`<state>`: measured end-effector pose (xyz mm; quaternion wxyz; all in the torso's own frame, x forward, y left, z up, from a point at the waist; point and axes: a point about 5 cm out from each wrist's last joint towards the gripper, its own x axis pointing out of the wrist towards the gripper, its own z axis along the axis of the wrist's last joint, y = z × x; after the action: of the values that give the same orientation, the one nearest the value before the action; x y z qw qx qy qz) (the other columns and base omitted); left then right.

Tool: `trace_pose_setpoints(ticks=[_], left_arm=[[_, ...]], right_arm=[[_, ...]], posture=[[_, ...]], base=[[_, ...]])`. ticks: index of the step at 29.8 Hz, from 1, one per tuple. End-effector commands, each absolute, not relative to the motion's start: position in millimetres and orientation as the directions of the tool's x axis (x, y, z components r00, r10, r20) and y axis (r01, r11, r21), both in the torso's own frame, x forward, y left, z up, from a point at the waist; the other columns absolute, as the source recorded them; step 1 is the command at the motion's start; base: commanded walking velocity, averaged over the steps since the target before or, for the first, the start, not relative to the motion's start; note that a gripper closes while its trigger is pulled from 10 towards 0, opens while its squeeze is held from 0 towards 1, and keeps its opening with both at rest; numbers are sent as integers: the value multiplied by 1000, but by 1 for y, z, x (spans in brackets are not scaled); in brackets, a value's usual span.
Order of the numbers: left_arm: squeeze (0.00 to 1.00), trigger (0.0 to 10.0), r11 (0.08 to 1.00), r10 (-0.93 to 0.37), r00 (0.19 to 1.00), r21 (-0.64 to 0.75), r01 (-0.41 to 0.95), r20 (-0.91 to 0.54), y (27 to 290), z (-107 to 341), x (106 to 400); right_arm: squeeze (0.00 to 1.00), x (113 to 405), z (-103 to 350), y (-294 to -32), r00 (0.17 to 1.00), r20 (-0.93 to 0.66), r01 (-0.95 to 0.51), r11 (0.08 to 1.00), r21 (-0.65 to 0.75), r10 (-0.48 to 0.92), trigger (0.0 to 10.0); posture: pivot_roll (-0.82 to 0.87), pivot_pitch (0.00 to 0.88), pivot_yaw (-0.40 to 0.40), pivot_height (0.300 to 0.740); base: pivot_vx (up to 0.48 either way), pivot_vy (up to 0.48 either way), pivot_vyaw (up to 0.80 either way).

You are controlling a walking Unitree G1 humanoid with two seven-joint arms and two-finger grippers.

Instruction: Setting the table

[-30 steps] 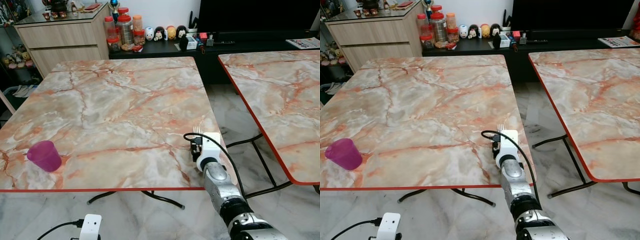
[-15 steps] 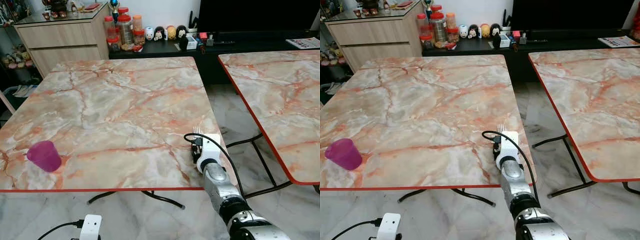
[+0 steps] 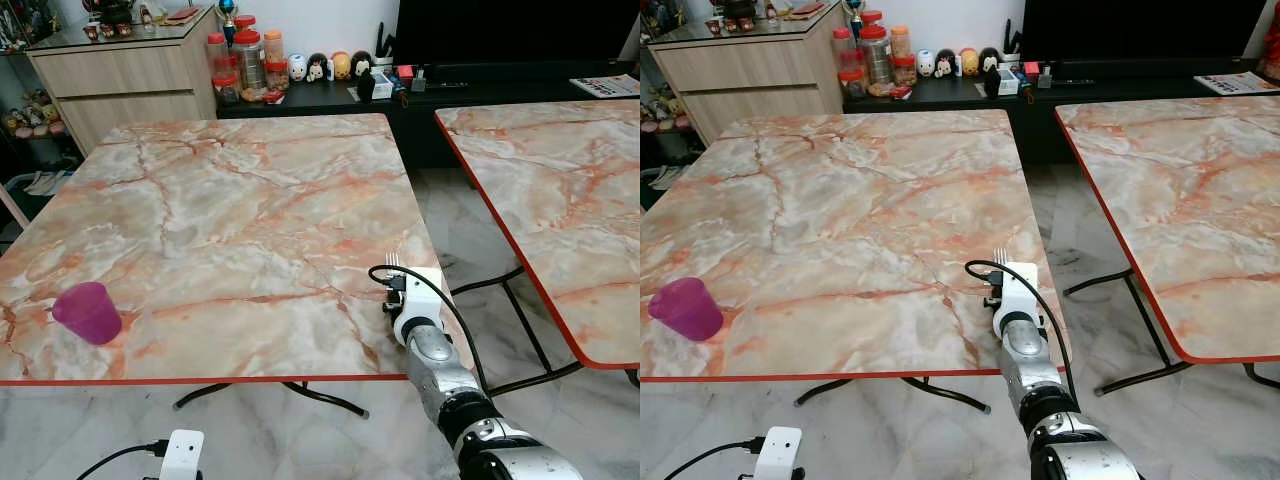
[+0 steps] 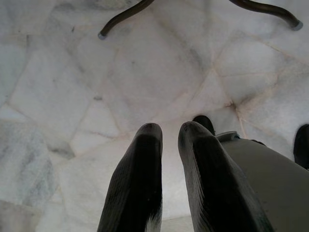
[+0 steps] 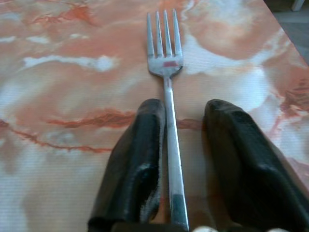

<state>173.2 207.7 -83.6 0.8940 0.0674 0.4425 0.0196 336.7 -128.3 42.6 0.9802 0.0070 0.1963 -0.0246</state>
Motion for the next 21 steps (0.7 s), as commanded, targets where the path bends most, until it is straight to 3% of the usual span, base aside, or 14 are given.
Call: trace_pose_setpoints(ticks=[1, 21], left_arm=[[0, 10000, 991, 85, 589, 128, 32, -804, 207, -85, 170], [0, 10000, 992, 72, 583, 121, 46, -810, 206, -85, 171]], right_arm=[[0, 335, 39, -125, 909, -415, 46, 999, 9, -38, 0], [0, 338, 42, -119, 915, -403, 15, 1000, 8, -11, 0]], posture=[[10, 0, 41, 740], [17, 0, 35, 740]], base=[[0, 0, 0], [0, 0, 0]])
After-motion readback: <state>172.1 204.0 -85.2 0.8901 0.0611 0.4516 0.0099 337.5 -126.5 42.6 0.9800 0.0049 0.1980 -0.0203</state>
